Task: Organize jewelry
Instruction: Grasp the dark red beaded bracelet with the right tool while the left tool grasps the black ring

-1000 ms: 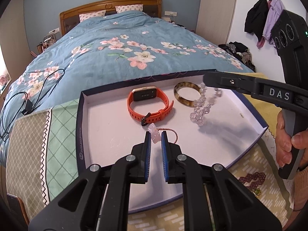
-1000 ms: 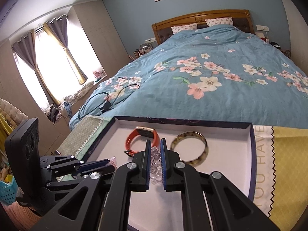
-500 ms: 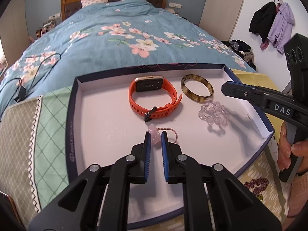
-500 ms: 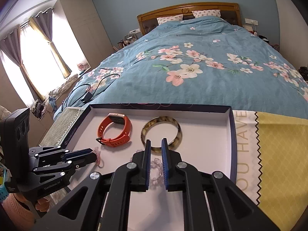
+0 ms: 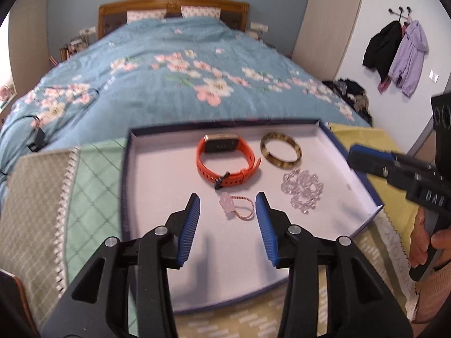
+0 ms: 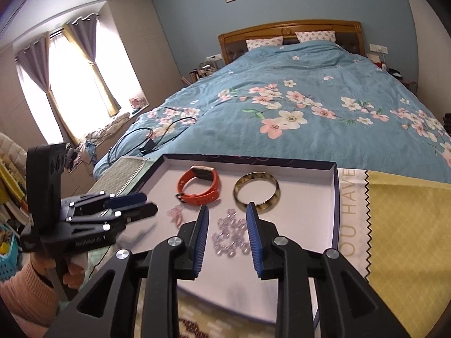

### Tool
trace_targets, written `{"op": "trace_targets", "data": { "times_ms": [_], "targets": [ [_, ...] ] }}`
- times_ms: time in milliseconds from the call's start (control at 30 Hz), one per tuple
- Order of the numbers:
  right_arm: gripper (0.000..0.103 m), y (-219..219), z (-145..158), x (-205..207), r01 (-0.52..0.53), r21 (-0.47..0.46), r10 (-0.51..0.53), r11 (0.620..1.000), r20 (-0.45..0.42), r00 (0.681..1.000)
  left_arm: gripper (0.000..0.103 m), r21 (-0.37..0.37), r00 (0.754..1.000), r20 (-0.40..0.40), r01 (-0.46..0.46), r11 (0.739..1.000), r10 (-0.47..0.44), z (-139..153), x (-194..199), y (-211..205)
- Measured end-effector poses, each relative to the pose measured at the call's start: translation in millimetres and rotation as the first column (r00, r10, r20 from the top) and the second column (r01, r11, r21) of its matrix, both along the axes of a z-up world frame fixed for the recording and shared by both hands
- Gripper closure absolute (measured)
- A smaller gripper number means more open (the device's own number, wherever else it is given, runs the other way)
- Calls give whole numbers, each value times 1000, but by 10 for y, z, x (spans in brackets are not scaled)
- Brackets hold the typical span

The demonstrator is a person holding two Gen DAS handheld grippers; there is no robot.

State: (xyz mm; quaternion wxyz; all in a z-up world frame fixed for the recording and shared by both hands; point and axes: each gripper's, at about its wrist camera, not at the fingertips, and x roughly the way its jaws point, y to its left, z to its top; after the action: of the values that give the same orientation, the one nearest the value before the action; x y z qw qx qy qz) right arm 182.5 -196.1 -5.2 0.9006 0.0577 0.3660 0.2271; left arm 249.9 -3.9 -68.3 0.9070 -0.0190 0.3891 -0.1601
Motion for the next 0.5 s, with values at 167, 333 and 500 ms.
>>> {"op": "trace_targets", "data": {
  "times_ms": [167, 333, 500],
  "targets": [
    [71, -25, 23, -287, -35, -16, 35, 999, 10, 999, 57, -14, 996, 85, -11, 1000, 12, 242, -359, 121],
    [70, -47, -66, -507, -45, -53, 45, 998, -2, 999, 50, -3, 991, 133, -30, 1000, 30, 315, -717, 203],
    [70, -113, -228, -714, -54, -57, 52, 997, -48, 998, 49, -12, 989, 138, -45, 999, 46, 245, -1070, 337]
  ]
}}
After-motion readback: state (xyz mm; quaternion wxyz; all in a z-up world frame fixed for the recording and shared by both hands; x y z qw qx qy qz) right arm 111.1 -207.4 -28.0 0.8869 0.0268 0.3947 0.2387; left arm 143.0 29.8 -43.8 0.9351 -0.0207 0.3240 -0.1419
